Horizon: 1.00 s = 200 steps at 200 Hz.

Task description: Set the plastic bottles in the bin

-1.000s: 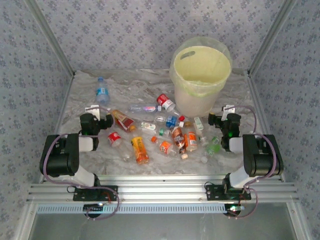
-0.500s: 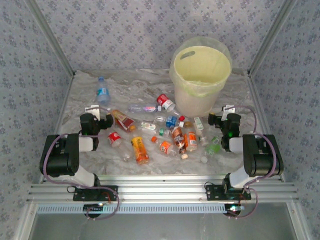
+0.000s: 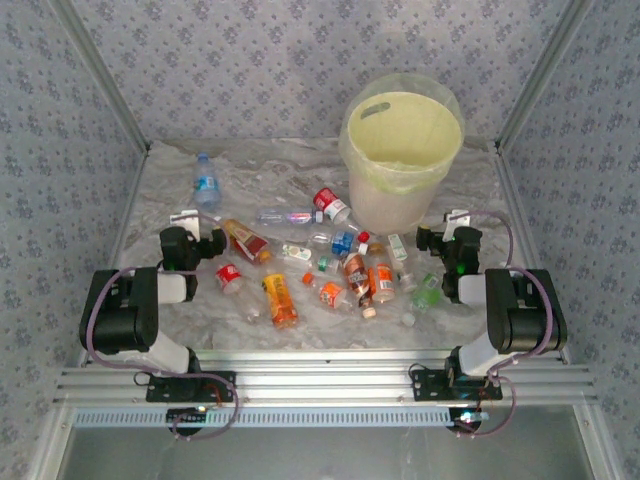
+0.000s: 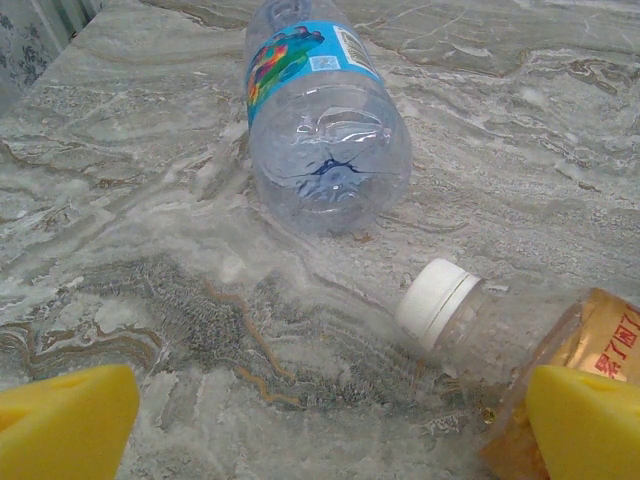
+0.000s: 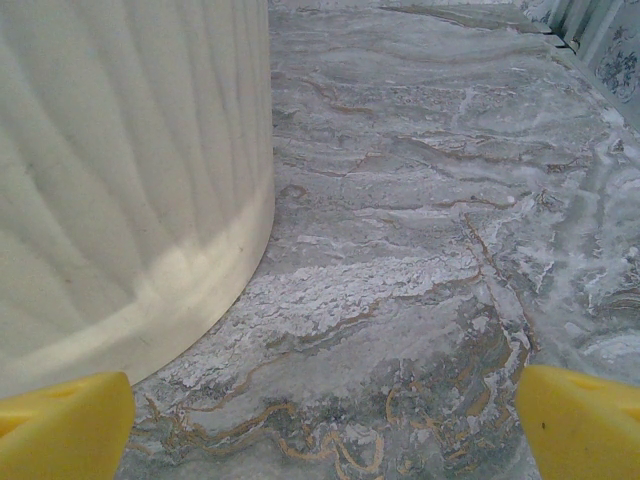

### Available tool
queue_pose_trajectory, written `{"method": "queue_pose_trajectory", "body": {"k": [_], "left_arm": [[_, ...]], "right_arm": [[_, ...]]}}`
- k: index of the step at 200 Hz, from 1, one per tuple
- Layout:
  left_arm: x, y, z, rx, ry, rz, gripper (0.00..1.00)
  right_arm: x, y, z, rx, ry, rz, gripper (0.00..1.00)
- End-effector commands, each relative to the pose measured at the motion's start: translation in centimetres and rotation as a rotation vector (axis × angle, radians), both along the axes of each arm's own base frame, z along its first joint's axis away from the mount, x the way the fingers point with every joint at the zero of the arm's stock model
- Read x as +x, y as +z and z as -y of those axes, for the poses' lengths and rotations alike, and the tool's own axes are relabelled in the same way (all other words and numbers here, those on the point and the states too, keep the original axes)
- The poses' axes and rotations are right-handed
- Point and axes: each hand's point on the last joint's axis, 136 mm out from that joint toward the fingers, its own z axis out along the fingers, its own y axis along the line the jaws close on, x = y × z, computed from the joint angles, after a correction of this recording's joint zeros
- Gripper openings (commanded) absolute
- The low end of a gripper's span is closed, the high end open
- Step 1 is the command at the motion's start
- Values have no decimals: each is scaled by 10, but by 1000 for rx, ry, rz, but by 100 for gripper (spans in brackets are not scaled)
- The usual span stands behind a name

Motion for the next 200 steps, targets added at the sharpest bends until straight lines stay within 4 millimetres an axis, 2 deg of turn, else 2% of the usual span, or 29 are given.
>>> {"method": "queue_pose_trajectory", "body": {"k": [1,19,39,63,93,116,139,176,200], "left_arm": [[-4,23,2,-17,-3,73,100],[-10,37,1,-17,6,78,100],[-15,61,6,8,20,88,100],[-19,90,28,-14,-3,84,100],[-29,127,73,-81,-92,68,100],[-41,161,115,-112,-203,63,100],[-55,192,158,-140,-341,56,100],[-82,229,229,-216,-643,29,100],[-107,234,264,-164,-859,-29,100]], "right_arm": [[-2,15,3,-22,-9,31,100],[-6,28,3,-21,-23,7,100],[-14,42,2,1,-41,-5,100],[-28,58,2,27,-97,-27,100],[-55,77,11,133,-275,-91,100],[-78,78,8,207,-324,-158,100],[-114,70,24,265,-517,-269,100],[-133,57,2,344,-456,-414,100],[-145,50,-6,385,-442,-472,94]]}}
